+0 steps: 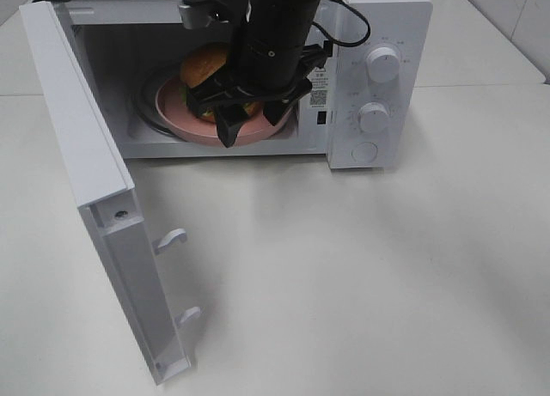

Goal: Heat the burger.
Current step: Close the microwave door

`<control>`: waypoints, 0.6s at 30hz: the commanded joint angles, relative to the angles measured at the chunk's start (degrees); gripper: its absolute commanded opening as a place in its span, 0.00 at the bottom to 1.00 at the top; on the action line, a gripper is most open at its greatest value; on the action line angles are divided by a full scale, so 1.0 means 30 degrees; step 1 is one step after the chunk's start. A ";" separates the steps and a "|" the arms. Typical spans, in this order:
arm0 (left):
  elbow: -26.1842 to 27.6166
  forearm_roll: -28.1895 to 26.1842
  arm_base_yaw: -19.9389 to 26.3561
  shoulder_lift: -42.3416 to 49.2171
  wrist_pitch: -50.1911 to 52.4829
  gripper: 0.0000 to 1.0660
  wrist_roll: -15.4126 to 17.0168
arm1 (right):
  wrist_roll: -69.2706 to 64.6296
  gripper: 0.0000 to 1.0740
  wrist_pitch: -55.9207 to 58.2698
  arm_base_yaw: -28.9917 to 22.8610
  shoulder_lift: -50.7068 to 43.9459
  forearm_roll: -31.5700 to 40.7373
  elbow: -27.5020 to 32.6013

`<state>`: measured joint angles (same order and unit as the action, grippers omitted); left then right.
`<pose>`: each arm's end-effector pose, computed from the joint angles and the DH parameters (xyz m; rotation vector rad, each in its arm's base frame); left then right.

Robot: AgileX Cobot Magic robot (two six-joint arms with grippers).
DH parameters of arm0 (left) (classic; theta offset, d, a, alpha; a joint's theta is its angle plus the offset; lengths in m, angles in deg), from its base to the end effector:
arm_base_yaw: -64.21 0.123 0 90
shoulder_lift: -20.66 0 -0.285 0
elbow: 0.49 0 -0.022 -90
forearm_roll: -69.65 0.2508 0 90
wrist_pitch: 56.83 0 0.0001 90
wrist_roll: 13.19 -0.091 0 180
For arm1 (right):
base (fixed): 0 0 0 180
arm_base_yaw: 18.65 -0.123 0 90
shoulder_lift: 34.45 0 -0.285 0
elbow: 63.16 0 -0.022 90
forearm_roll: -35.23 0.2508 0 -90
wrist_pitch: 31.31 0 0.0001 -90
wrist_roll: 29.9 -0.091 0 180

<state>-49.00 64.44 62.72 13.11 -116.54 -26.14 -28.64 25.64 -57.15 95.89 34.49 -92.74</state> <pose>-0.0052 -0.0070 0.2793 0.2570 2.0009 0.0187 0.3680 0.2914 0.2308 -0.9465 2.5977 0.1579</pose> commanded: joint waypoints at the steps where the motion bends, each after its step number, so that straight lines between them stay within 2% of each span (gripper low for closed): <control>1: -0.0057 0.0000 0.0095 0.0420 0.0095 0.00 0.0057 | -0.0420 0.61 0.2120 -0.0057 -0.0363 0.0936 -0.0076; 6: -0.0057 0.0000 0.0095 0.0420 0.0095 0.00 0.0057 | -0.0879 0.61 0.3743 -0.0057 -0.0363 0.0745 -0.0076; 13: -0.0057 0.0000 0.0095 0.0420 0.0095 0.00 0.0057 | -0.2636 0.61 0.4851 0.0000 -0.0611 -0.1070 0.0019; 16: -0.0057 0.0000 0.0095 0.0420 0.0095 0.00 0.0057 | -0.2827 0.61 0.4851 0.0000 -0.1108 -0.1471 0.0458; 18: -0.0057 0.0000 0.0095 0.0420 0.0095 0.00 0.0057 | -0.2788 0.61 0.4851 0.0076 -0.1948 -0.1566 0.1432</control>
<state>-49.00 64.44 62.72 13.11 -116.54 -26.14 -36.54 38.24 -57.15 92.68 30.59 -90.85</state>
